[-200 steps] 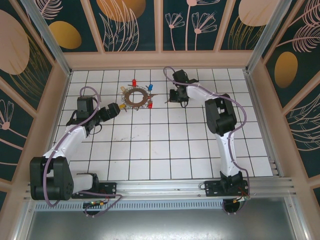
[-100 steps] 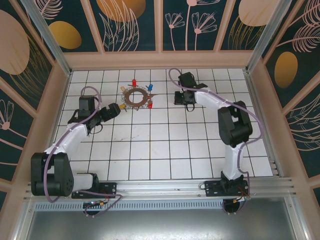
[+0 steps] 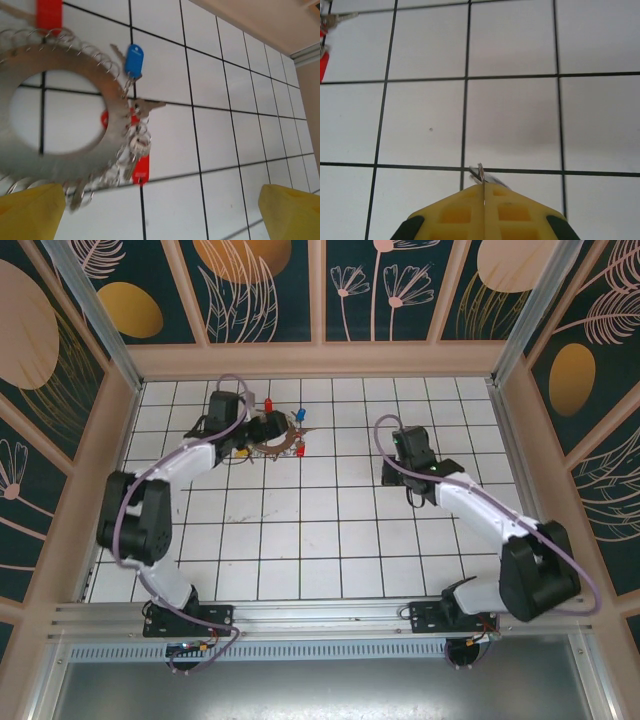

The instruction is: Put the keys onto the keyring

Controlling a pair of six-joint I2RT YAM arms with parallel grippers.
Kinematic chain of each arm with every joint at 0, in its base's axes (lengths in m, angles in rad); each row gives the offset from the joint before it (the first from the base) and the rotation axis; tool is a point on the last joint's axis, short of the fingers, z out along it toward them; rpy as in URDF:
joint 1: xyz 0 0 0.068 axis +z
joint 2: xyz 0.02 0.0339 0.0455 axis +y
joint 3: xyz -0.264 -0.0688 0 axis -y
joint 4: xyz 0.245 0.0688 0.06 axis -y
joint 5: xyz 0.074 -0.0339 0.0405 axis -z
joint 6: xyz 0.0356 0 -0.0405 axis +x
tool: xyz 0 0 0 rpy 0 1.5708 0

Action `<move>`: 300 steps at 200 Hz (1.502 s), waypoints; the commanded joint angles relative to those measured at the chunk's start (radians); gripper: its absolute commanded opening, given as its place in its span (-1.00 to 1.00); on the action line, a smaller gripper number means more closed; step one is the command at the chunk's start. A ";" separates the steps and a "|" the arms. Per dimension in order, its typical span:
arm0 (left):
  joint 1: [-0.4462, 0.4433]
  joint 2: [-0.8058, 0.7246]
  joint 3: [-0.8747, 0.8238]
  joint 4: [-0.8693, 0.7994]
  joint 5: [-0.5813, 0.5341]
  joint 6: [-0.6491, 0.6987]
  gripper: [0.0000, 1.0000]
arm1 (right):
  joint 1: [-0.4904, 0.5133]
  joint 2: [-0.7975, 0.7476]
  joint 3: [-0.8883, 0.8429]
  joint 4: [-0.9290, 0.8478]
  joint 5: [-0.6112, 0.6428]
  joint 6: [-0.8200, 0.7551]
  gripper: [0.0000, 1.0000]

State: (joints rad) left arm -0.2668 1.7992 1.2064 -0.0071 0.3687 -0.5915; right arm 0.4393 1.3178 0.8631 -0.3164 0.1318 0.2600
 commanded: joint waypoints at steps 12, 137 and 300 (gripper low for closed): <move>-0.022 0.192 0.162 -0.055 0.012 0.080 0.98 | -0.012 -0.102 -0.049 0.040 0.074 -0.009 -1.00; -0.264 0.206 -0.008 0.039 0.099 -0.056 0.98 | -0.026 -0.174 -0.079 0.126 0.045 -0.003 -1.00; -0.425 -0.774 -0.583 0.358 0.174 0.712 0.98 | 0.089 -0.623 -0.291 0.142 -0.711 -0.591 -1.00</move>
State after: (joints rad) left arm -0.6930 1.1316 0.8196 0.2005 0.3828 -0.1936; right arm 0.4599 0.7200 0.6239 -0.1642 -0.4210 -0.2382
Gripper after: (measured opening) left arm 0.988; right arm 0.051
